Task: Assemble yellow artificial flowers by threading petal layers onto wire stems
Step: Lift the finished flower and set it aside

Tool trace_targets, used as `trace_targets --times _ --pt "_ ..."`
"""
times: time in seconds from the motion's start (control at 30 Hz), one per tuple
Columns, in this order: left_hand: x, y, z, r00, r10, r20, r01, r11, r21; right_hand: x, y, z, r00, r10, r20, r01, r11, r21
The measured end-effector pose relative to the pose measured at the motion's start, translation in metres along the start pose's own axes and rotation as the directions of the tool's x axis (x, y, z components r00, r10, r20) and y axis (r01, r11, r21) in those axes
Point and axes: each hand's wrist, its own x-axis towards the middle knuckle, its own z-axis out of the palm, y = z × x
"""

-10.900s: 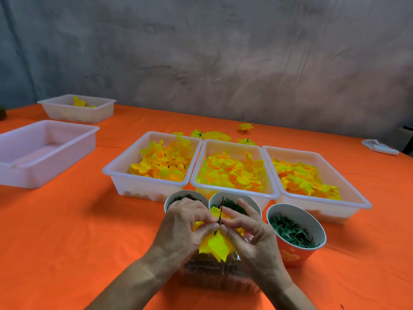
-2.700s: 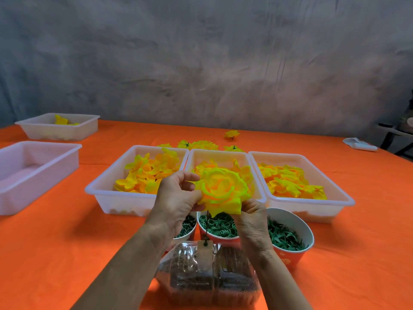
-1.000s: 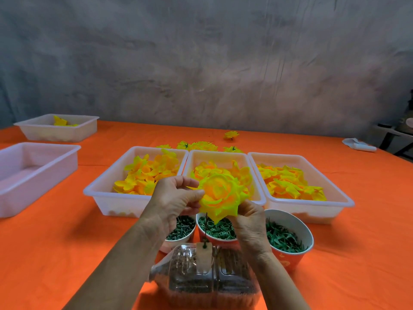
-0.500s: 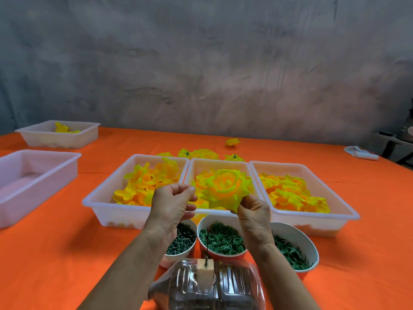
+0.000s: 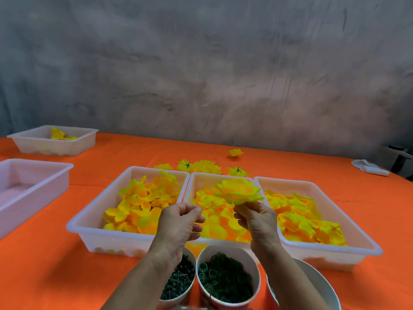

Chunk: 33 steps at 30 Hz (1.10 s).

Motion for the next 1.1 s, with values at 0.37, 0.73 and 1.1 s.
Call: trace_targets --times 0.37,0.73,1.1 --pt "0.050 -0.006 -0.001 0.996 -0.068 -0.053 0.068 0.998 -0.014 0.110 -0.004 0.043 0.966 0.257 -0.015 -0.257 0.966 0.012" --pt "0.102 -0.003 0.010 0.996 -0.066 -0.065 0.066 0.998 -0.007 0.192 0.012 0.058 0.928 0.360 -0.097 -0.364 0.931 -0.033" --pt "0.105 -0.019 0.013 0.996 -0.054 -0.065 0.062 0.990 0.124 0.192 0.008 0.068 0.925 0.360 0.121 -0.339 0.926 -0.164"
